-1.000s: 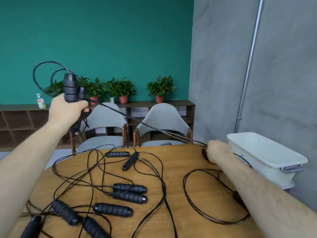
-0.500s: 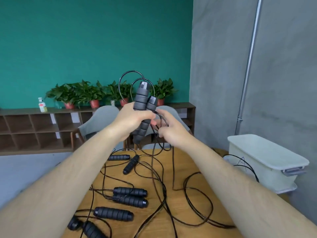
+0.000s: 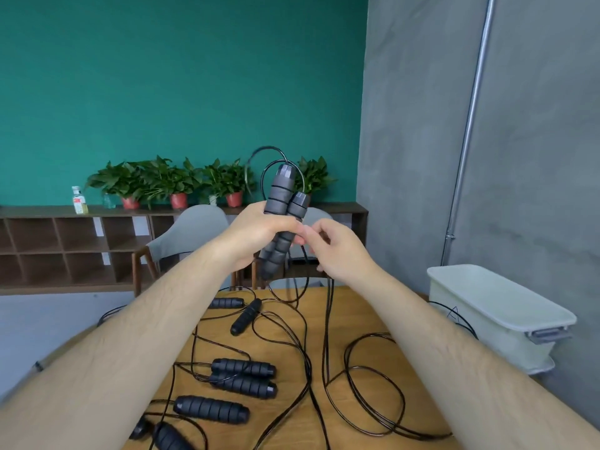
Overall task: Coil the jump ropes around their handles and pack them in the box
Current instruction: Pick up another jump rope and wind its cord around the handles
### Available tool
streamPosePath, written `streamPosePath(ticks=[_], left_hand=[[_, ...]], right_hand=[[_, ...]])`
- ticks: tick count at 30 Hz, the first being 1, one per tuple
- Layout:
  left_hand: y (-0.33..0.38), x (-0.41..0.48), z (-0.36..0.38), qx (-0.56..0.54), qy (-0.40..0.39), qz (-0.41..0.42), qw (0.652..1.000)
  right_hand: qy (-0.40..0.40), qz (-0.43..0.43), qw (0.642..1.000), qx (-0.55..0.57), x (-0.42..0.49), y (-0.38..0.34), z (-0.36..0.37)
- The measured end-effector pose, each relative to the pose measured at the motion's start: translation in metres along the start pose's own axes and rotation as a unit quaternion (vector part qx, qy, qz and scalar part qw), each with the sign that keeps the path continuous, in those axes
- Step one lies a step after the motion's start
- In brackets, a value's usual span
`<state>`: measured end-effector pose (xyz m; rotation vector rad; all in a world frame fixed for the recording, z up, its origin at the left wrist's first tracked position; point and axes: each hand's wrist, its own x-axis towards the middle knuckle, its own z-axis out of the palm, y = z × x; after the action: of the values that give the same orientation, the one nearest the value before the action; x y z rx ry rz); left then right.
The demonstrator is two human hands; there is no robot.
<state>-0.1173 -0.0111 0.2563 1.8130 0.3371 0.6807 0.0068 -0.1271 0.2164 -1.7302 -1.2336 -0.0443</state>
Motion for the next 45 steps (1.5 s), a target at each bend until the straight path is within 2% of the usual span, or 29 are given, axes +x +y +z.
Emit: streamPosePath(ticks=[2,4,6,9,11,12,13,14,15,16,17,18,20,22,26,31,35,39,40,42,44,45], left_hand=[[0.0,-0.002,-0.001,-0.027,-0.023,-0.023,0.999],[-0.003,-0.003,-0.004,-0.052,-0.044,-0.056,0.996],[-0.011,-0.004,-0.009,-0.062,-0.061,-0.101,0.991],[-0.025,-0.006,-0.015,-0.027,-0.093,-0.173,0.98],[-0.031,-0.006,-0.02,0.028,-0.128,-0.199,0.971],[-0.033,-0.007,-0.022,0.055,-0.145,-0.209,0.966],[-0.033,-0.007,-0.023,0.083,-0.162,-0.216,0.959],[-0.033,-0.007,-0.022,0.109,-0.18,-0.222,0.952],[-0.031,-0.007,-0.021,0.128,-0.198,-0.221,0.946],[-0.03,-0.007,-0.019,0.135,-0.212,-0.217,0.943],[-0.029,-0.008,-0.016,0.127,-0.216,-0.21,0.945],[-0.028,-0.008,-0.015,0.108,-0.216,-0.201,0.949],[-0.028,-0.008,-0.015,0.06,-0.208,-0.178,0.96],[-0.029,-0.007,-0.019,0.014,-0.189,-0.159,0.969],[-0.035,-0.007,-0.027,-0.035,-0.179,-0.154,0.971],[-0.044,-0.011,-0.031,-0.048,-0.204,-0.167,0.964],[-0.047,-0.014,-0.031,-0.039,-0.226,-0.175,0.958],[-0.048,-0.016,-0.037,-0.027,-0.274,-0.189,0.943],[-0.047,-0.016,-0.039,-0.016,-0.275,-0.19,0.942],[-0.044,-0.015,-0.042,0.004,-0.27,-0.196,0.942],[-0.041,-0.014,-0.045,0.008,-0.294,-0.204,0.934],[-0.04,-0.014,-0.048,0.013,-0.313,-0.206,0.927]], right_hand=[[0.049,0.035,0.996,-0.063,0.005,0.01,-0.002],[0.09,0.126,0.979,-0.132,0.011,0.032,-0.011],[0.079,0.229,0.949,-0.202,0.014,0.059,-0.023],[0.017,0.358,0.888,-0.287,0.005,0.093,-0.038],[-0.009,0.424,0.822,-0.379,-0.003,0.108,-0.04],[-0.008,0.424,0.793,-0.438,-0.007,0.113,-0.039],[0.011,0.378,0.787,-0.487,-0.009,0.115,-0.035],[0.043,0.288,0.819,-0.495,-0.012,0.116,-0.03],[0.074,0.182,0.882,-0.427,-0.011,0.113,-0.025],[0.1,0.089,0.945,-0.298,-0.012,0.102,-0.021],[0.111,0.033,0.981,-0.159,-0.013,0.085,-0.016],[0.095,0.009,0.994,-0.059,-0.013,0.066,-0.012],[0.006,0.029,0.996,0.088,-0.012,0.037,-0.005],[-0.073,0.077,0.976,0.189,-0.015,0.023,0.003],[-0.084,0.105,0.942,0.306,-0.016,0.022,0.018],[-0.098,0.133,0.929,0.33,-0.014,0.025,0.031],[-0.04,0.127,0.911,0.391,-0.01,0.027,0.03],[-0.032,0.103,0.916,0.386,-0.014,0.026,0.025],[-0.031,0.101,0.921,0.374,-0.015,0.024,0.024],[0.008,0.081,0.955,0.287,-0.018,0.021,0.023],[0.095,-0.004,0.986,0.134,-0.018,0.025,0.019],[0.1,-0.067,0.989,0.079,-0.017,0.026,0.016]])
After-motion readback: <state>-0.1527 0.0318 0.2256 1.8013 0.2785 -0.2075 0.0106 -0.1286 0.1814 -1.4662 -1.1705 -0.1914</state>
